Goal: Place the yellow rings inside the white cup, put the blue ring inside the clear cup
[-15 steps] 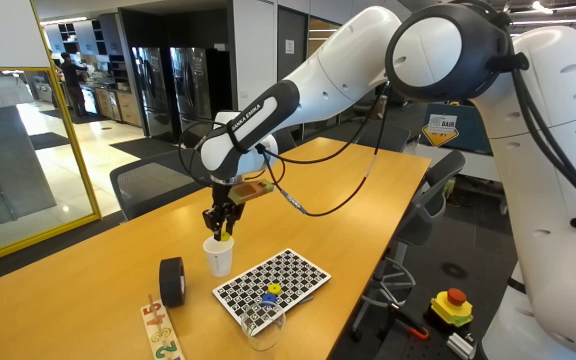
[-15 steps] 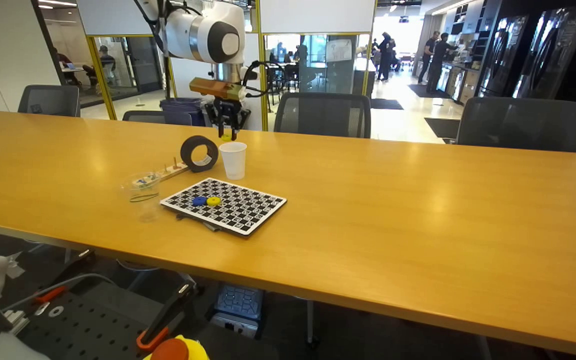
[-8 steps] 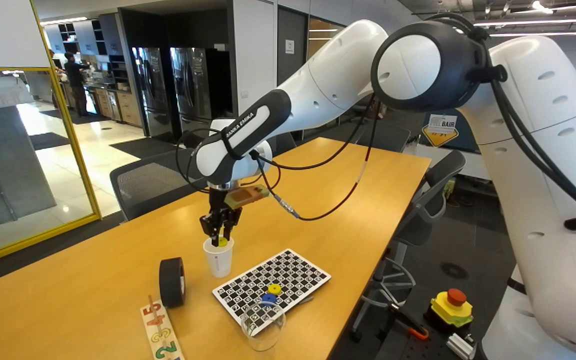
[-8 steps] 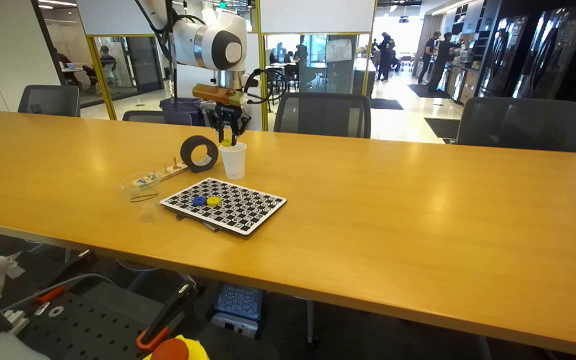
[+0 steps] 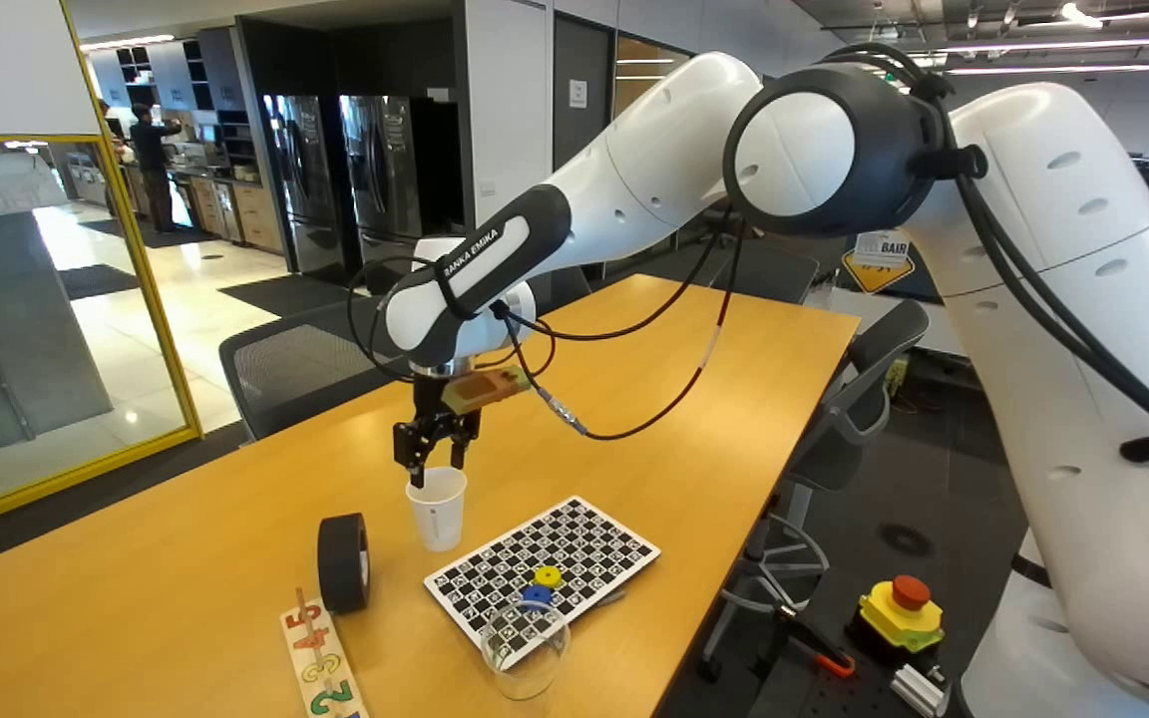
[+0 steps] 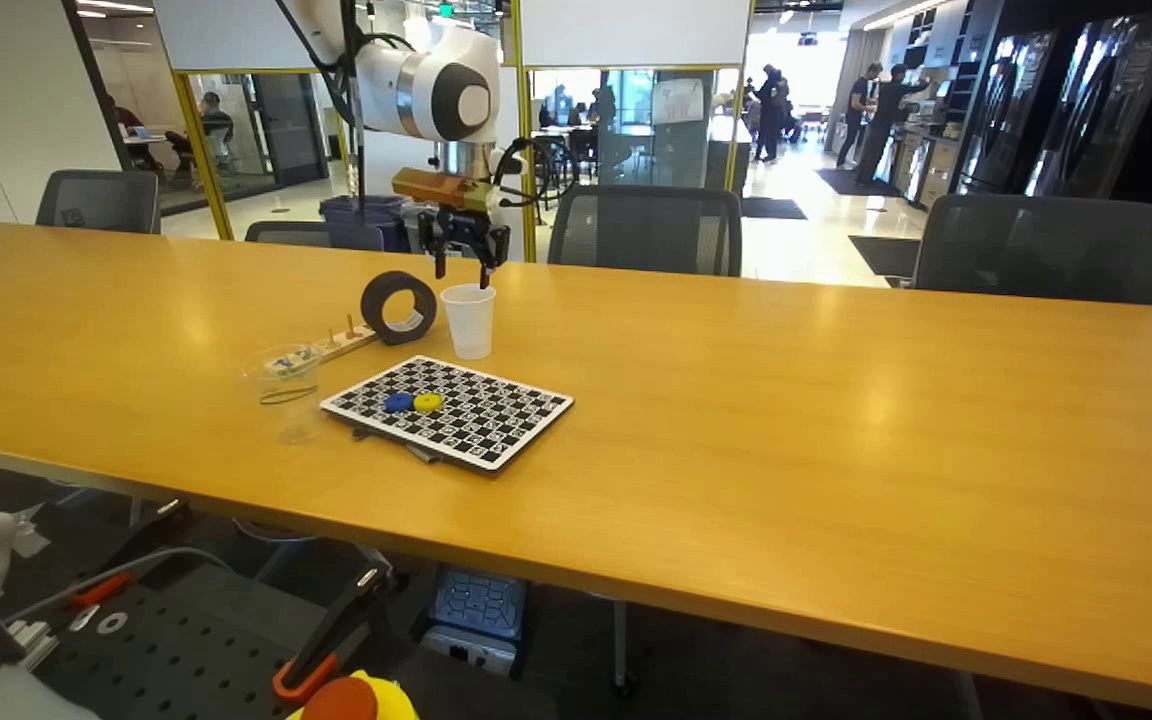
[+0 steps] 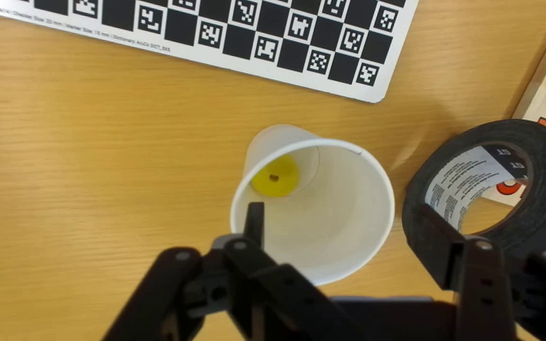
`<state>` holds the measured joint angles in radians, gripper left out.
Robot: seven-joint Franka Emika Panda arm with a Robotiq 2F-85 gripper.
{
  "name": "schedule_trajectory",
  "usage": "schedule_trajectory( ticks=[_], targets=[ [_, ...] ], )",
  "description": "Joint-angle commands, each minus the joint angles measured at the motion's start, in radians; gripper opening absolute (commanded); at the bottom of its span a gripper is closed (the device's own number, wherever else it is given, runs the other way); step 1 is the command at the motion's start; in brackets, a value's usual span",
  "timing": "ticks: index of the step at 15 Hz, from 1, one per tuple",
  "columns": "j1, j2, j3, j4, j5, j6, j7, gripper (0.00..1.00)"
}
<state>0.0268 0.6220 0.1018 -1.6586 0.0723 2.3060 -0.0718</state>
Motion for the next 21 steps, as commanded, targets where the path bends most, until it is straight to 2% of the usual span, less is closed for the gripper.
schedule_trajectory(
  ticks=[1,8,13,19,21],
  targets=[
    [0.029,-0.08,-0.04,-0.064,-0.03,-0.004,0.068,1.0],
    [0.048,-0.306,-0.075,-0.408,-0.048,0.075,0.188,1.0],
    [0.037,-0.384,-0.059,-0.603,0.042,0.129,0.294,1.0],
    [0.049,-0.35,-0.054,-0.699,0.192,0.271,0.47,1.0],
    [0.07,-0.321,-0.069,-0.703,0.188,0.311,0.558,1.0]
  ],
)
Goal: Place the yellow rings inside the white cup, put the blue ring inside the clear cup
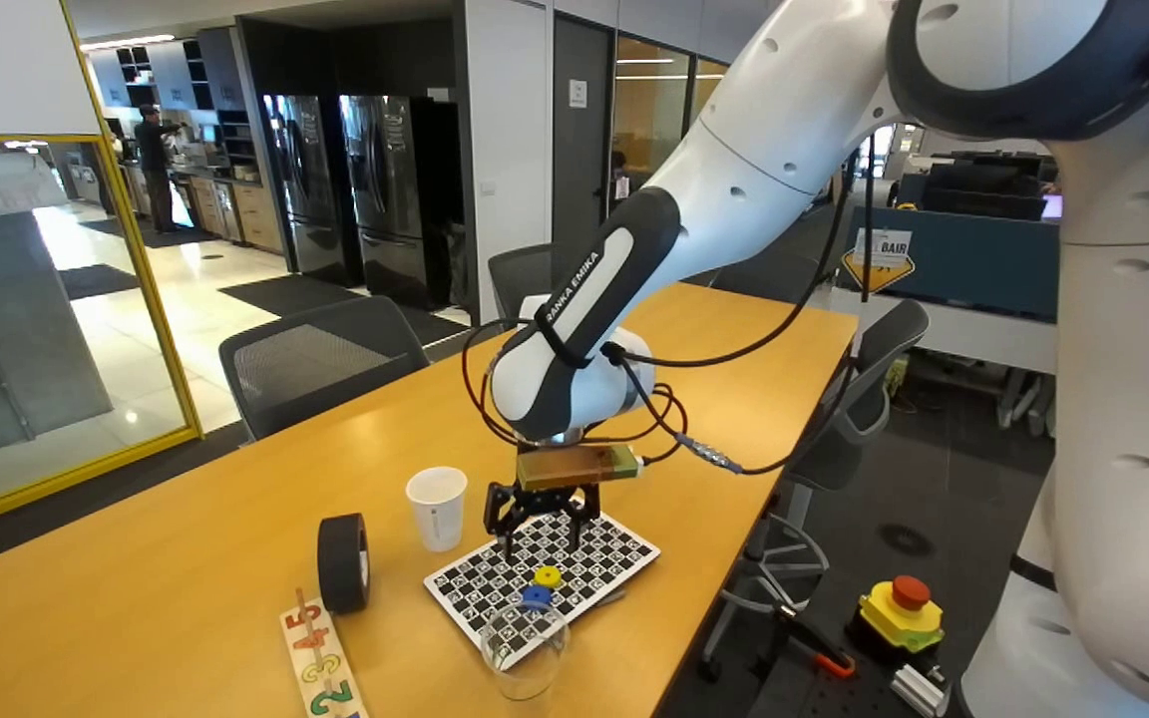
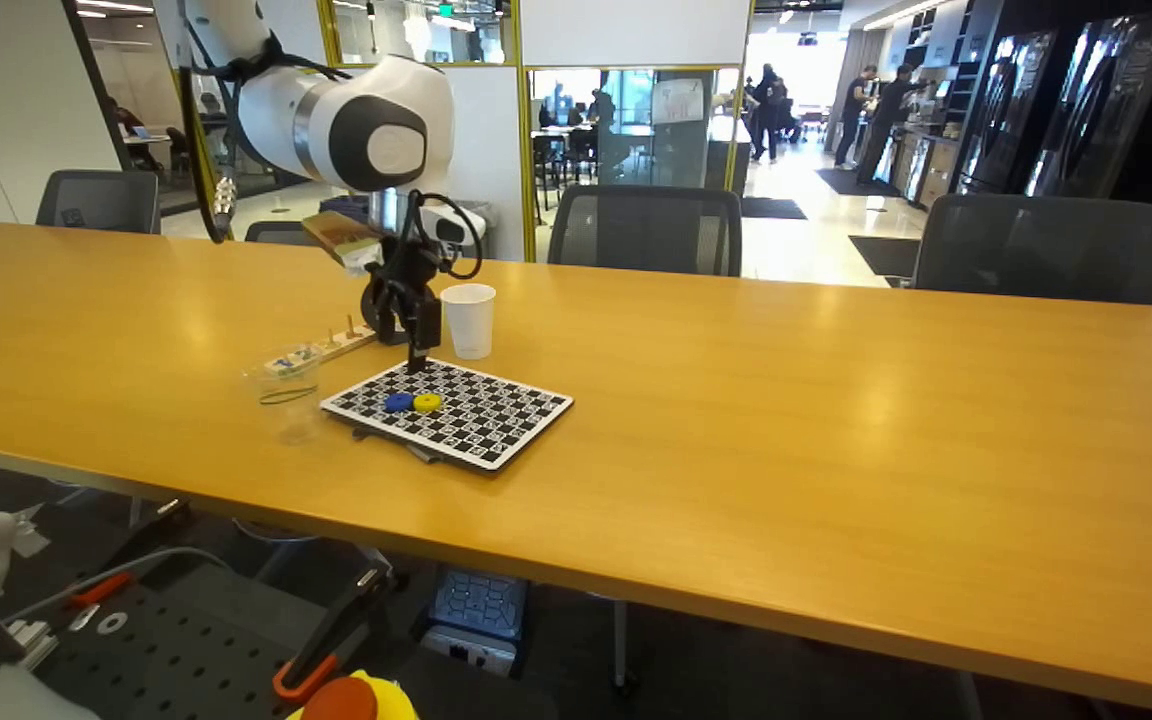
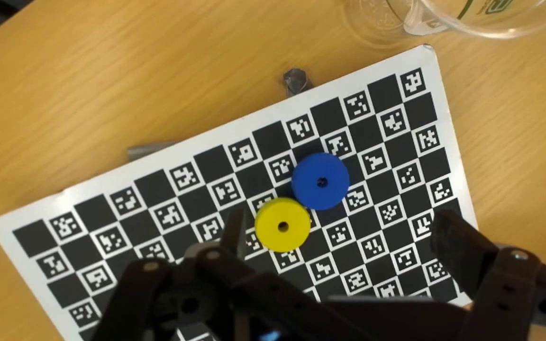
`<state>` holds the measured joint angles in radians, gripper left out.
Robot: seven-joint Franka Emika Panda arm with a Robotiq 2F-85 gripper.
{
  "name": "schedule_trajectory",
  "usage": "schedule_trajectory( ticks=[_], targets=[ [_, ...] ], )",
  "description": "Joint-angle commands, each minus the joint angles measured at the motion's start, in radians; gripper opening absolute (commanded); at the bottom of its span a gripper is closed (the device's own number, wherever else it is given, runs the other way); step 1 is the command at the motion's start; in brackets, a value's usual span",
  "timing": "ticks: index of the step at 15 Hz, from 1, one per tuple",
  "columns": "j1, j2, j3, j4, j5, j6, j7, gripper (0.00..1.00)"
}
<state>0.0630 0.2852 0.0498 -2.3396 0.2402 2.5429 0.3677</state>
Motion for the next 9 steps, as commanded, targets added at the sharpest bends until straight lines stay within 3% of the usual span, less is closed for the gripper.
schedule_trajectory(
  ticks=[1,9],
  targets=[
    [0.05,0.028,-0.029,-0.027,0.003,0.099,0.172,1.0],
    [0.167,0.119,-0.12,-0.033,-0.082,0.238,0.411,1.0]
  ],
)
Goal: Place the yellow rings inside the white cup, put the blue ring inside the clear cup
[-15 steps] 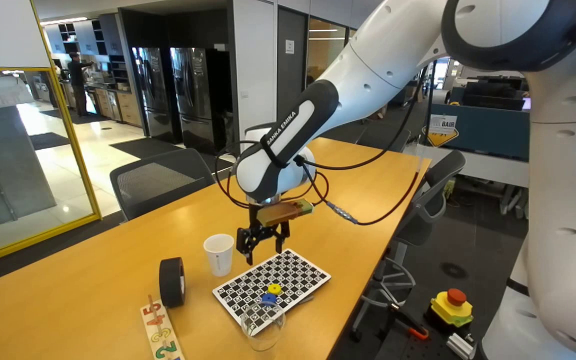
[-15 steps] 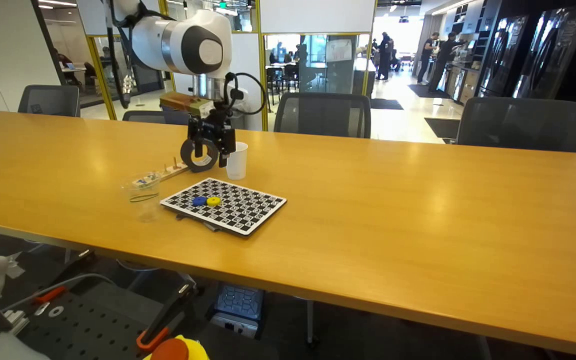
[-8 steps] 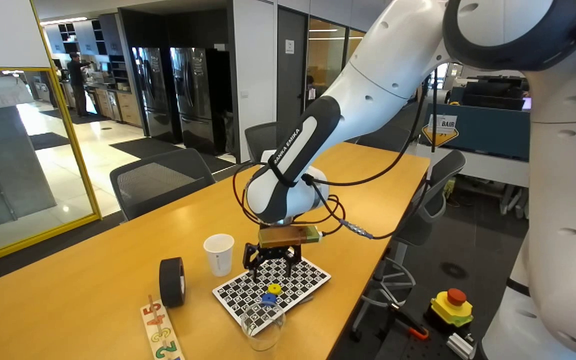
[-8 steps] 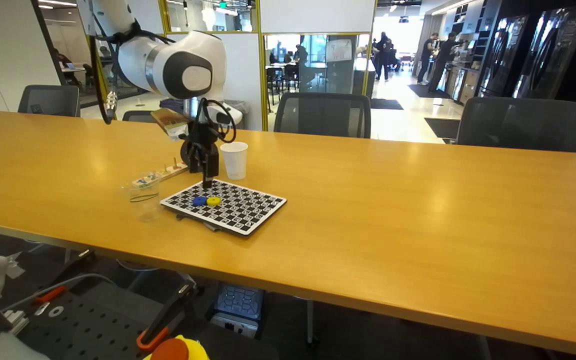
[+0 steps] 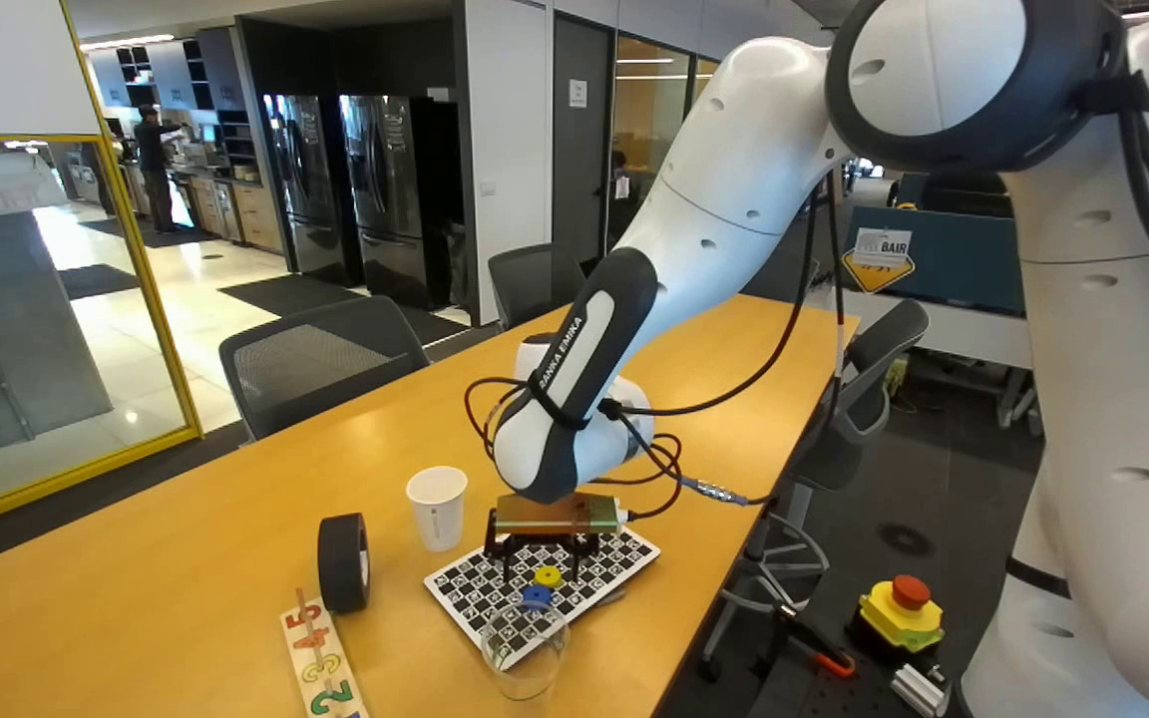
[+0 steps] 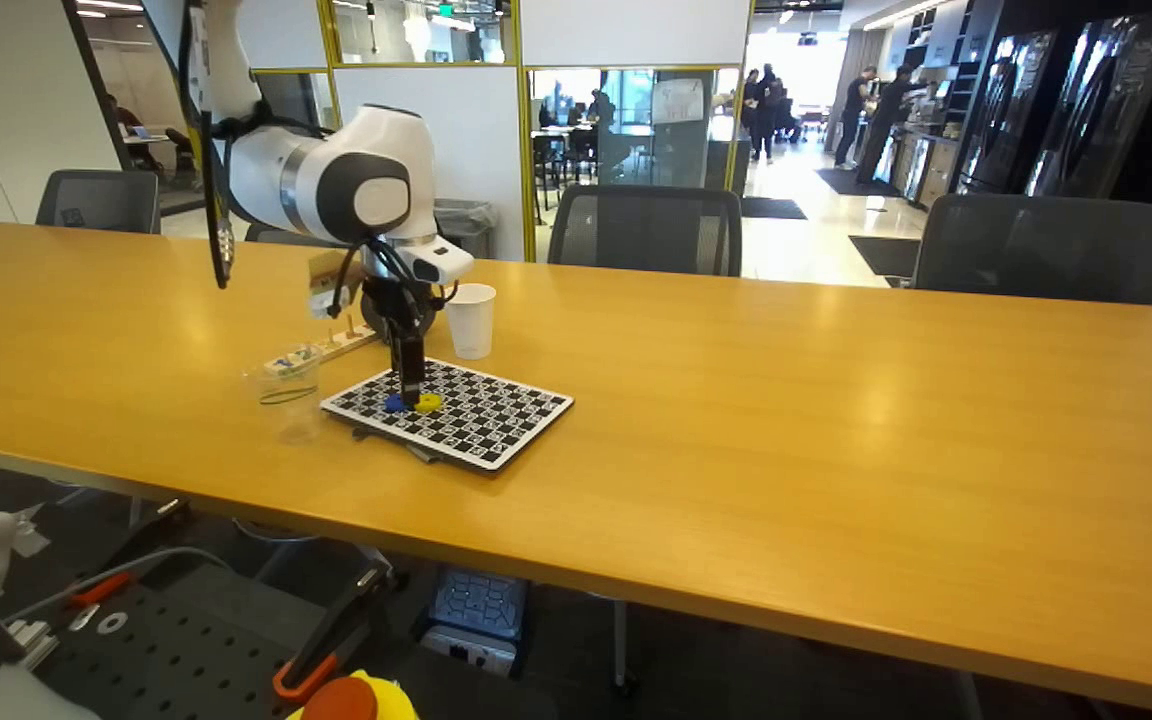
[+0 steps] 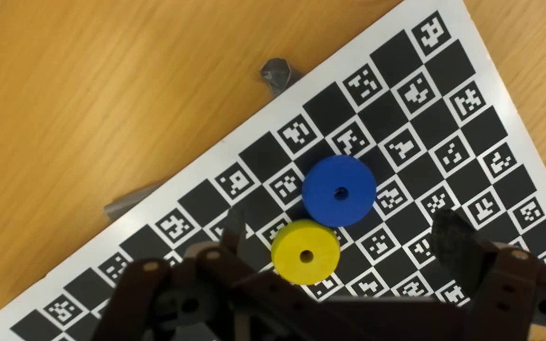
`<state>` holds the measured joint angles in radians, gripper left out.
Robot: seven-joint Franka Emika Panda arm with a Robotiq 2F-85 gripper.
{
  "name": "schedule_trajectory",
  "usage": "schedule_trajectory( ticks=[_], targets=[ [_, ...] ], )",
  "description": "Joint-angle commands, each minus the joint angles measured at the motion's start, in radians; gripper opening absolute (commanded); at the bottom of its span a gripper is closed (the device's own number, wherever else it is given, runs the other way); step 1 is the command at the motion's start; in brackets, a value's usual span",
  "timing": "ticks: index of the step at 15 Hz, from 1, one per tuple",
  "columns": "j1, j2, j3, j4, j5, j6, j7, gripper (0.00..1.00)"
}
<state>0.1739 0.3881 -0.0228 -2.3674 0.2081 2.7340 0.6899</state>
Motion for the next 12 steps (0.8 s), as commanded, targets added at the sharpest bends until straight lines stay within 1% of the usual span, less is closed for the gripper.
schedule_trajectory(
  ticks=[1,4,8,12],
  targets=[
    [0.078,0.022,-0.07,-0.004,-0.076,0.046,0.123,1.0],
    [0.126,0.036,-0.113,0.0,-0.147,0.035,0.206,1.0],
    [0.142,0.035,-0.11,0.005,-0.187,0.029,0.241,1.0],
    [0.139,0.039,-0.088,0.01,-0.184,0.032,0.234,1.0]
  ],
)
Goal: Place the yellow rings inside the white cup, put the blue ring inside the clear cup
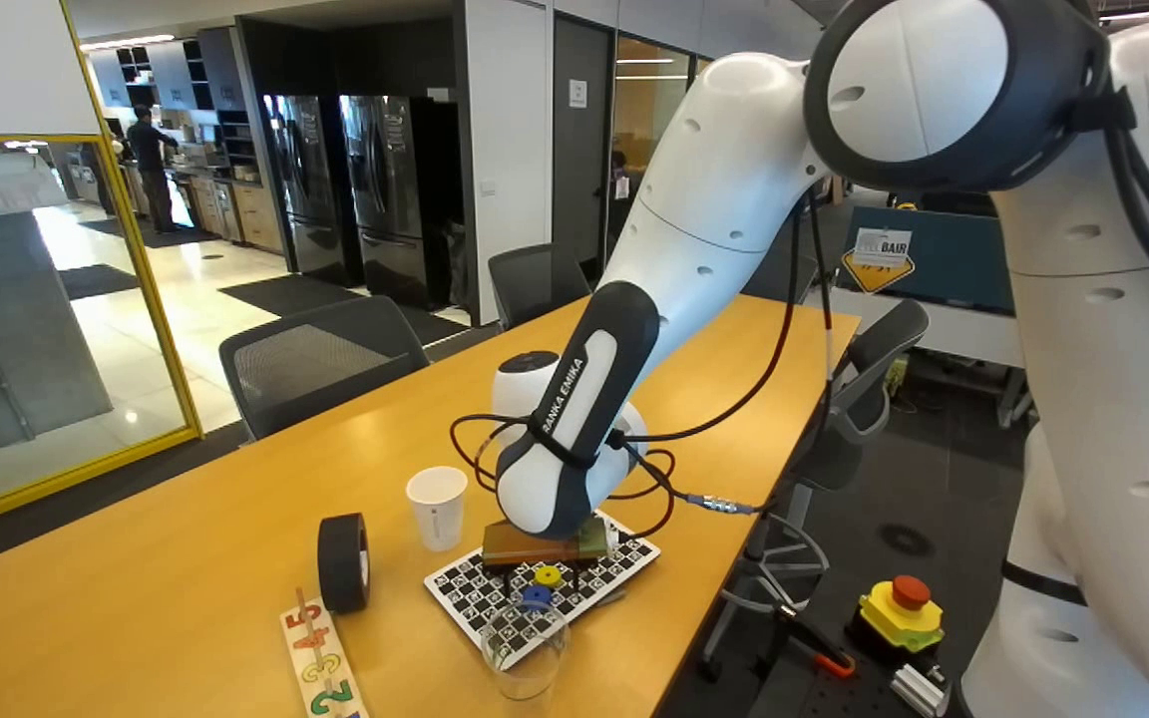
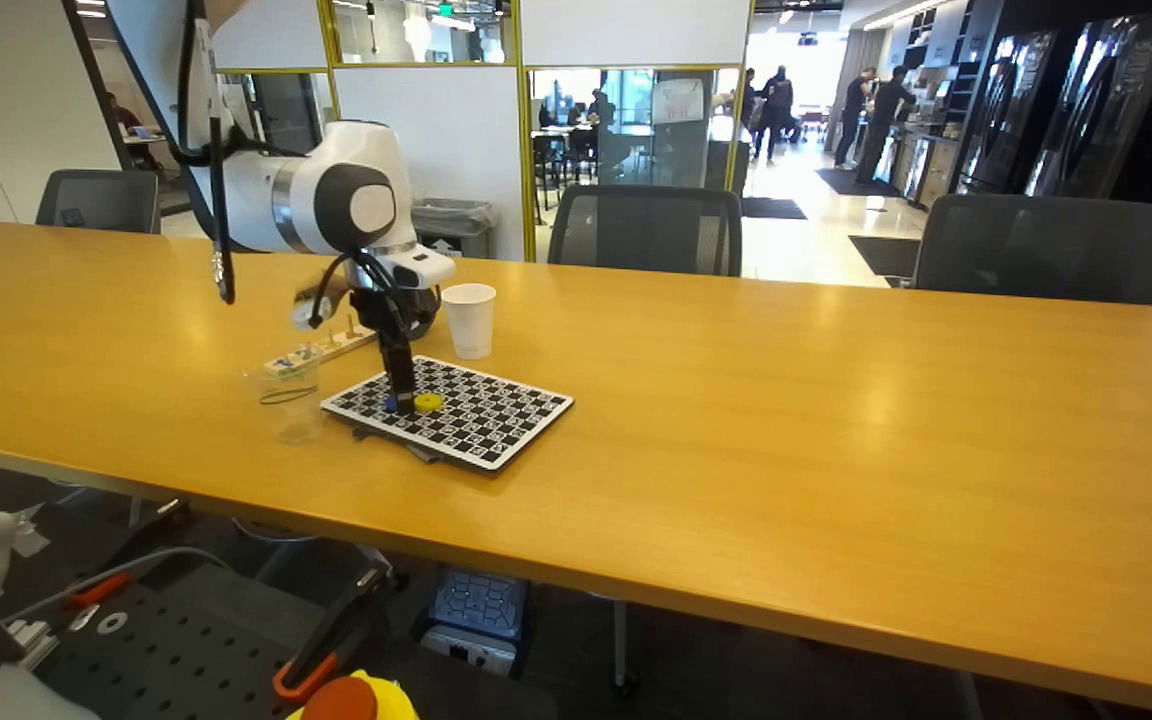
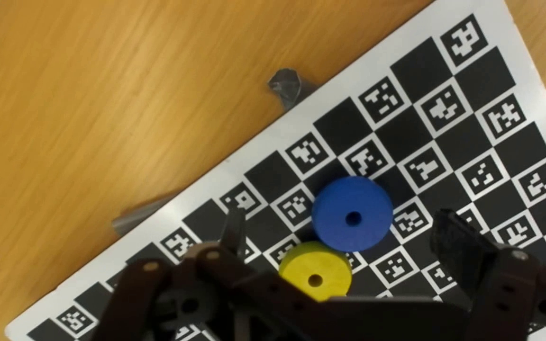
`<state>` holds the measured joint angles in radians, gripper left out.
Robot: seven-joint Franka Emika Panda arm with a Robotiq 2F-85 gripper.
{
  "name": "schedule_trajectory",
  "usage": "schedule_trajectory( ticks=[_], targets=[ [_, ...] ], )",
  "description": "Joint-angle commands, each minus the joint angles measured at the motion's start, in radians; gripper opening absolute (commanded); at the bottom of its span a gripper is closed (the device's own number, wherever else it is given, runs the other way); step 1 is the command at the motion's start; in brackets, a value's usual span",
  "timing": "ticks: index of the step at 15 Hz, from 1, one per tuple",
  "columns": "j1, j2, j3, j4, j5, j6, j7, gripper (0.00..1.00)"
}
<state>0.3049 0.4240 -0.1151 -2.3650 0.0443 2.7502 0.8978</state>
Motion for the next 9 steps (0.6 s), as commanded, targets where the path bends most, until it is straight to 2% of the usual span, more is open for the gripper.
schedule_trajectory(
  ticks=[1,9],
  targets=[
    [0.006,0.004,0.009,0.008,-0.016,0.016,0.024,1.0],
    [-0.019,0.015,0.047,0.01,0.012,0.024,-0.002,1.0]
  ],
)
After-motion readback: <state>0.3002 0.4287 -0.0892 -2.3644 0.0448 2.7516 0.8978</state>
